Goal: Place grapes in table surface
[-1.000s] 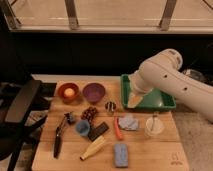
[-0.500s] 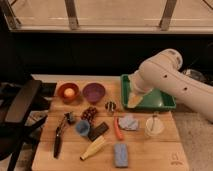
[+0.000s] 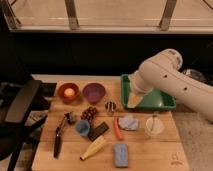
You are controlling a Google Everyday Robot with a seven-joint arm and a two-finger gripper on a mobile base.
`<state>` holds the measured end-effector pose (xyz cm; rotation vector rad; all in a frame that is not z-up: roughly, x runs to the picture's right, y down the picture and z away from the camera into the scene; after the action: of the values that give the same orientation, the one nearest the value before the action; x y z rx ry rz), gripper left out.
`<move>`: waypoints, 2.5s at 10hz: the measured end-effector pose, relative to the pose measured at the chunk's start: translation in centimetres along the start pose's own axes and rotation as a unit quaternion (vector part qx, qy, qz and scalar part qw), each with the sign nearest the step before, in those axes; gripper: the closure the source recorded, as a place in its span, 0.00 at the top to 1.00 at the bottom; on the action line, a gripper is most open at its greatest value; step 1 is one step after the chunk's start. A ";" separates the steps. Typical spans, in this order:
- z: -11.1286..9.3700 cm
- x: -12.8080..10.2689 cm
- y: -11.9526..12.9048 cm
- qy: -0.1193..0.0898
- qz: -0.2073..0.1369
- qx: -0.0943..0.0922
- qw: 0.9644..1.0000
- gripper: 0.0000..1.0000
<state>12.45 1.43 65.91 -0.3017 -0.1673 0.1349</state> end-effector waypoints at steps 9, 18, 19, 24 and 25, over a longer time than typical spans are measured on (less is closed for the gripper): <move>3.6 -10.3 0.6 -0.094 -0.271 -0.061 0.956 0.80; 12.9 -18.4 6.5 -0.155 -0.401 -0.141 0.892 0.80; 13.7 -18.4 6.6 -0.155 -0.396 -0.148 0.893 0.80; 15.6 -18.6 7.4 -0.156 -0.388 -0.161 0.894 0.80; 15.6 -18.6 7.4 -0.156 -0.388 -0.161 0.894 0.80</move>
<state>-9.36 9.91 75.65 -0.5228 -0.6200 -0.6512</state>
